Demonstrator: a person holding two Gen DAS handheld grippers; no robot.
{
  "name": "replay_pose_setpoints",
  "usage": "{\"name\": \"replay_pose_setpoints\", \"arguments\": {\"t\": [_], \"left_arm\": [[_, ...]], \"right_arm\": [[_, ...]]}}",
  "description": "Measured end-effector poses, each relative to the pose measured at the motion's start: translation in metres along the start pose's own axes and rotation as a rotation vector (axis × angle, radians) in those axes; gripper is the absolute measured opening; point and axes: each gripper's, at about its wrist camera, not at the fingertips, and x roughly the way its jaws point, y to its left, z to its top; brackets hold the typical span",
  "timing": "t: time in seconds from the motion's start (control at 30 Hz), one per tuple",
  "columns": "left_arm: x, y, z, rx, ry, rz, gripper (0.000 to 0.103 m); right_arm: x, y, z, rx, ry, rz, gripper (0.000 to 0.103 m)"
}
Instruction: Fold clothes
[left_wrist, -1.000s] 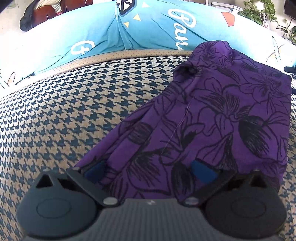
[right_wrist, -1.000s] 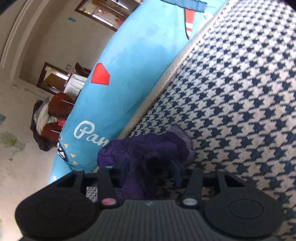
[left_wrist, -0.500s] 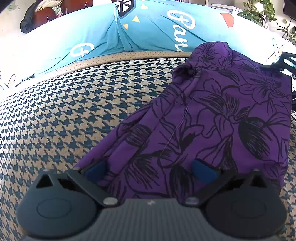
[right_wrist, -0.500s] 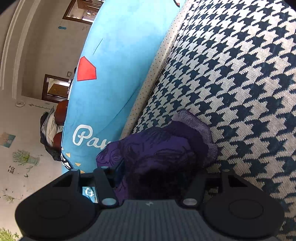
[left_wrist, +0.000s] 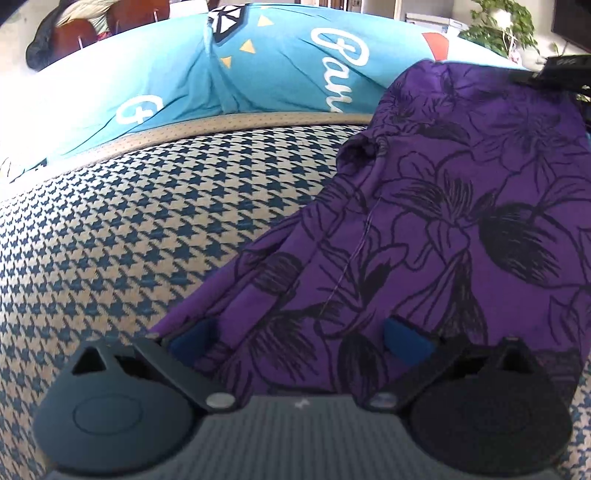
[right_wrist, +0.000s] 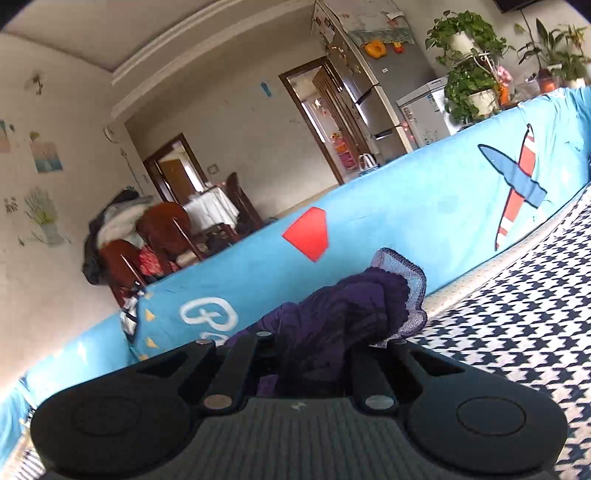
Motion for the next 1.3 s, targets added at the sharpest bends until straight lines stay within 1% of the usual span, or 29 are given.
{"name": "replay_pose_setpoints", "arguments": {"t": [0.03,0.1,0.13,0.17,0.2,0.27,0.33,0.43,0.47,0.5,0.53,0.57,0.6,0.7,0.8,0.97,1.07,1.1,1.2,1.3], "left_arm": [[0.000,-0.001,-0.001,0.010,0.000,0.001,0.103],[-0.001,-0.003,-0.001,0.024,0.004,-0.002,0.103],[-0.001,-0.004,-0.001,0.027,0.007,-0.007,0.103],[-0.002,-0.004,-0.001,0.029,0.010,-0.010,0.103],[-0.002,-0.004,-0.001,0.029,0.012,-0.009,0.103],[-0.003,-0.003,-0.001,0.027,0.015,-0.009,0.103],[-0.003,-0.002,-0.001,0.032,0.015,0.003,0.103],[-0.002,0.006,0.001,0.028,0.007,0.039,0.103],[-0.001,0.011,0.003,0.015,0.007,0.046,0.103],[0.000,0.016,0.003,0.001,0.010,0.050,0.103],[0.000,0.021,0.004,-0.013,0.014,0.054,0.103],[0.001,0.026,0.004,-0.026,0.018,0.065,0.103],[0.001,0.030,0.003,-0.039,0.019,0.074,0.103],[-0.001,0.045,0.000,-0.075,0.021,0.096,0.103],[-0.005,0.056,-0.001,-0.093,0.006,0.165,0.103],[-0.008,0.077,-0.004,-0.118,-0.003,0.335,0.103],[-0.016,0.094,-0.006,-0.191,-0.009,0.331,0.103],[-0.020,0.099,-0.007,-0.215,-0.013,0.312,0.103],[-0.035,0.106,-0.010,-0.244,-0.024,0.271,0.103],[-0.051,0.111,-0.014,-0.256,-0.045,0.256,0.103]], "right_arm": [[0.007,-0.005,-0.003,-0.002,0.030,-0.040,0.009],[0.019,-0.024,-0.011,0.062,0.115,-0.128,0.011],[0.023,-0.035,-0.016,0.100,0.157,-0.159,0.011],[0.024,-0.044,-0.019,0.135,0.176,-0.172,0.016],[0.023,-0.049,-0.020,0.152,0.189,-0.171,0.019],[0.022,-0.059,-0.022,0.183,0.212,-0.165,0.023],[0.020,-0.063,-0.020,0.188,0.232,-0.152,0.026],[0.011,-0.062,-0.012,0.174,0.216,-0.177,0.028],[0.008,-0.062,-0.009,0.169,0.210,-0.186,0.032],[0.004,-0.061,-0.006,0.164,0.205,-0.195,0.038],[0.001,-0.061,-0.003,0.159,0.199,-0.203,0.042],[-0.002,-0.061,0.000,0.154,0.193,-0.212,0.049],[-0.005,-0.060,0.002,0.149,0.187,-0.221,0.054],[-0.016,-0.059,0.009,0.130,0.170,-0.242,0.054],[-0.027,-0.052,0.010,0.100,0.188,-0.222,0.054],[-0.039,-0.021,-0.003,0.012,0.227,-0.165,0.054],[-0.044,0.001,-0.013,-0.040,0.247,-0.126,0.054],[-0.047,0.006,-0.017,-0.041,0.251,-0.111,0.054],[-0.056,0.022,-0.030,-0.042,0.271,-0.056,0.054],[-0.064,0.039,-0.046,-0.061,0.299,-0.011,0.054]]}}
